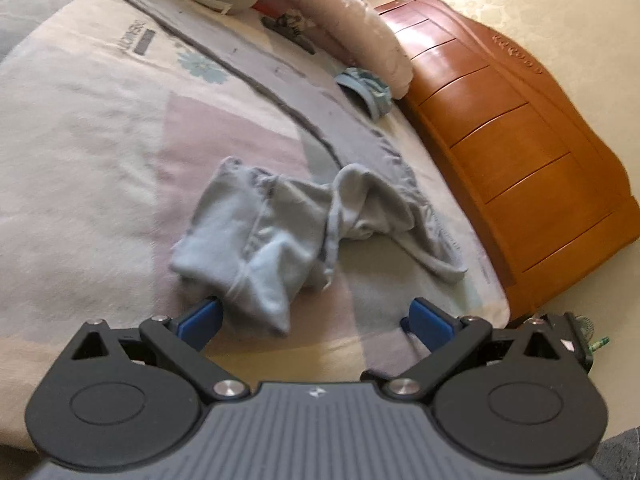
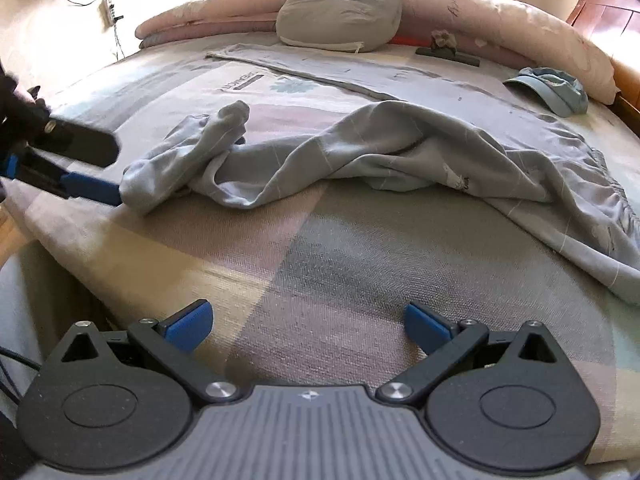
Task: Fold clothes
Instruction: 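Grasp the bunched grey pants leg end with the left tool, then pull the held pants leg outward with the left tool to straighten it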
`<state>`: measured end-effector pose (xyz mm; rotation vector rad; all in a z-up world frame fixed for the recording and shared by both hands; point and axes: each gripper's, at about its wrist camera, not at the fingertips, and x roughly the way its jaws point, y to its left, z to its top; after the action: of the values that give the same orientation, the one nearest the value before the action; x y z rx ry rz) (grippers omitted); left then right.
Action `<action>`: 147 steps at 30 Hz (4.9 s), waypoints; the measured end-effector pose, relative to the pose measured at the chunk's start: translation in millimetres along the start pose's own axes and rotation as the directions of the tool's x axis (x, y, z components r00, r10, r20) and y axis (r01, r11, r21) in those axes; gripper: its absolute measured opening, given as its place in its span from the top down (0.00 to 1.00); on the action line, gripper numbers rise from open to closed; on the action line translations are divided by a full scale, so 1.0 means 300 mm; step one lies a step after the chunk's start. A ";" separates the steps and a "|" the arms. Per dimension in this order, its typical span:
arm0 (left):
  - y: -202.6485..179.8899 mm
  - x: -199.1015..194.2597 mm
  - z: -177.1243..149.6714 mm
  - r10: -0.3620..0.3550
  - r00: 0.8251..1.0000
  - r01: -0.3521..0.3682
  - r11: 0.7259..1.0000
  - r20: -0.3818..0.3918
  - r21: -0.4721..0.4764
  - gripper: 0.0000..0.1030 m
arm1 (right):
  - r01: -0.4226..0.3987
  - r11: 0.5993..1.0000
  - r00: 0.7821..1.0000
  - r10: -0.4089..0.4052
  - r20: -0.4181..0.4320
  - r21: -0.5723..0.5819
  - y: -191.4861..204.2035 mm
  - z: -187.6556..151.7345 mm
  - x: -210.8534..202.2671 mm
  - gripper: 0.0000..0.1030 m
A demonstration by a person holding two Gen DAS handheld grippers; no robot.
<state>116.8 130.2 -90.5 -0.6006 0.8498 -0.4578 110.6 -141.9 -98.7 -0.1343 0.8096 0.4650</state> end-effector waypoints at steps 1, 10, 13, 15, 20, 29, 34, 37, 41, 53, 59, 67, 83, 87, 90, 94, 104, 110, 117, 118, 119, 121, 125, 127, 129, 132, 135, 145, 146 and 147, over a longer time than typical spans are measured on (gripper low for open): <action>0.000 0.008 0.004 -0.012 1.000 0.012 1.000 0.004 -0.005 0.04 | -0.003 1.000 1.000 0.003 0.002 0.007 -0.003 -0.001 -0.001 0.00; 0.011 -0.039 0.008 -0.109 0.969 0.124 0.991 0.221 -0.053 0.04 | -0.017 0.999 1.000 0.016 0.011 0.032 -0.009 -0.005 -0.006 0.00; 0.042 -0.012 0.007 -0.122 0.968 0.139 0.988 0.219 -0.068 0.04 | -0.012 1.000 1.000 0.012 0.013 0.024 -0.005 -0.007 -0.005 0.00; 0.078 0.026 0.008 -0.111 0.974 0.134 0.985 0.197 -0.106 0.04 | -0.008 1.000 1.000 0.007 0.011 0.021 -0.004 -0.005 -0.005 0.00; 0.186 0.062 0.009 -0.219 0.941 0.274 0.941 0.259 -0.201 0.04 | -0.009 1.000 1.000 0.009 0.012 0.021 -0.006 -0.007 -0.006 0.00; 0.283 0.087 -0.025 -0.312 0.864 0.451 0.828 0.395 -0.334 0.21 | 0.006 1.000 1.000 -0.007 0.016 0.016 0.004 -0.013 -0.003 0.00; 0.329 0.108 -0.041 -0.261 0.887 0.414 0.814 0.380 -0.407 0.56 | 0.005 1.000 1.000 -0.006 0.024 0.022 -0.001 -0.014 -0.004 0.00; 0.321 0.123 -0.039 -0.202 0.918 0.337 0.852 0.342 -0.400 0.84 | 0.006 1.000 1.000 -0.007 0.029 0.030 -0.002 -0.015 -0.003 0.00; 0.280 0.134 -0.017 -0.109 0.952 0.217 0.899 0.285 -0.380 0.88 | 0.011 1.000 0.999 -0.012 0.031 0.023 0.003 -0.018 -0.002 0.00; 0.197 -0.061 0.058 0.064 0.929 0.016 0.977 0.365 -0.211 0.94 | 0.004 0.999 1.000 -0.005 0.021 0.038 -0.010 -0.017 -0.011 0.00; 0.229 -0.231 0.107 0.171 0.877 -0.096 0.978 0.448 -0.186 0.95 | 0.011 0.999 1.000 -0.011 0.008 0.042 -0.007 -0.010 -0.008 0.00; 0.300 -0.381 0.124 0.341 0.796 -0.276 0.940 0.500 -0.202 0.95 | -0.004 0.993 1.000 0.008 -0.026 0.117 -0.031 0.017 -0.007 0.00; 0.391 -0.528 0.116 0.473 0.702 -0.408 0.880 0.533 -0.245 0.95 | 0.001 0.975 0.998 0.014 -0.064 0.221 -0.053 0.044 0.005 0.00; 0.424 -0.557 0.111 0.499 0.683 -0.416 0.866 0.533 -0.278 0.95 | -0.006 0.967 0.997 0.024 -0.067 0.254 -0.068 0.051 0.005 0.00; 0.437 -0.583 0.111 0.513 0.667 -0.423 0.858 0.541 -0.292 0.95 | -0.023 0.953 0.997 0.043 -0.061 0.301 -0.090 0.055 0.002 0.00; 0.462 -0.612 0.119 0.528 0.652 -0.435 0.848 0.544 -0.302 0.95 | -0.050 0.932 0.996 0.073 -0.049 0.359 -0.116 0.055 -0.002 0.00; 0.550 -0.579 0.123 0.576 0.661 -0.468 0.818 0.482 -0.334 0.94 | -0.037 0.940 0.997 0.059 -0.054 0.339 -0.101 0.060 0.003 0.00; 0.566 -0.579 0.130 0.578 0.663 -0.470 0.816 0.475 -0.338 0.94 | -0.039 0.935 0.996 0.063 -0.057 0.351 -0.105 0.060 0.000 0.00; 0.573 -0.600 0.134 0.590 0.648 -0.478 0.807 0.481 -0.347 0.94 | -0.038 0.931 0.993 0.077 -0.093 0.362 -0.111 0.072 0.001 0.00; 0.575 -0.603 0.134 0.594 0.646 -0.479 0.805 0.480 -0.351 0.94 | -0.041 0.927 0.992 0.081 -0.093 0.372 -0.116 0.072 0.001 0.00; 0.579 -0.604 0.133 0.594 0.647 -0.479 0.804 0.478 -0.351 0.94 | -0.044 0.923 0.992 0.086 -0.093 0.382 -0.121 0.072 0.001 0.00; 0.586 -0.604 0.130 0.598 0.648 -0.482 0.801 0.471 -0.355 0.94 | -0.052 0.917 0.992 0.094 -0.088 0.396 -0.129 0.071 0.001 0.00; 0.592 -0.604 0.123 0.605 0.650 -0.486 0.796 0.459 -0.362 0.94 | -0.059 0.915 0.992 0.099 -0.081 0.400 -0.133 0.069 0.001 0.00; 0.590 -0.605 0.120 0.608 0.650 -0.487 0.794 0.456 -0.363 0.94 | -0.059 0.918 0.992 0.097 -0.078 0.393 -0.131 0.069 0.002 0.00; 0.587 -0.611 0.116 0.606 0.650 -0.483 0.796 0.459 -0.365 0.94 | -0.056 0.922 0.993 0.093 -0.077 0.383 -0.127 0.068 0.002 0.00; 0.578 -0.625 0.117 0.601 0.652 -0.481 0.799 0.462 -0.361 0.93 | -0.033 0.930 0.989 0.083 -0.123 0.365 -0.111 0.083 0.001 0.00; 0.571 -0.634 0.120 0.600 0.650 -0.491 0.800 0.466 -0.345 0.93 | -0.072 0.943 0.986 0.116 -0.120 0.326 -0.083 0.114 -0.022 0.00; 0.584 -0.653 0.115 0.593 0.657 -0.476 0.805 0.466 -0.354 0.87 | -0.219 0.934 0.966 0.249 -0.074 0.283 0.013 0.204 -0.059 0.00; 0.585 -0.657 0.113 0.593 0.657 -0.475 0.805 0.465 -0.356 0.85 | -0.223 0.936 0.965 0.252 -0.076 0.271 0.024 0.207 -0.061 0.00; 0.586 -0.662 0.111 0.597 0.654 -0.478 0.802 0.465 -0.359 0.84 | -0.219 0.941 0.966 0.247 -0.078 0.258 0.031 0.208 -0.063 0.00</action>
<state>51.9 389.3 -78.0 -0.5912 0.4639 0.3686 136.8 -122.0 -41.5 0.1721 0.9907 0.5794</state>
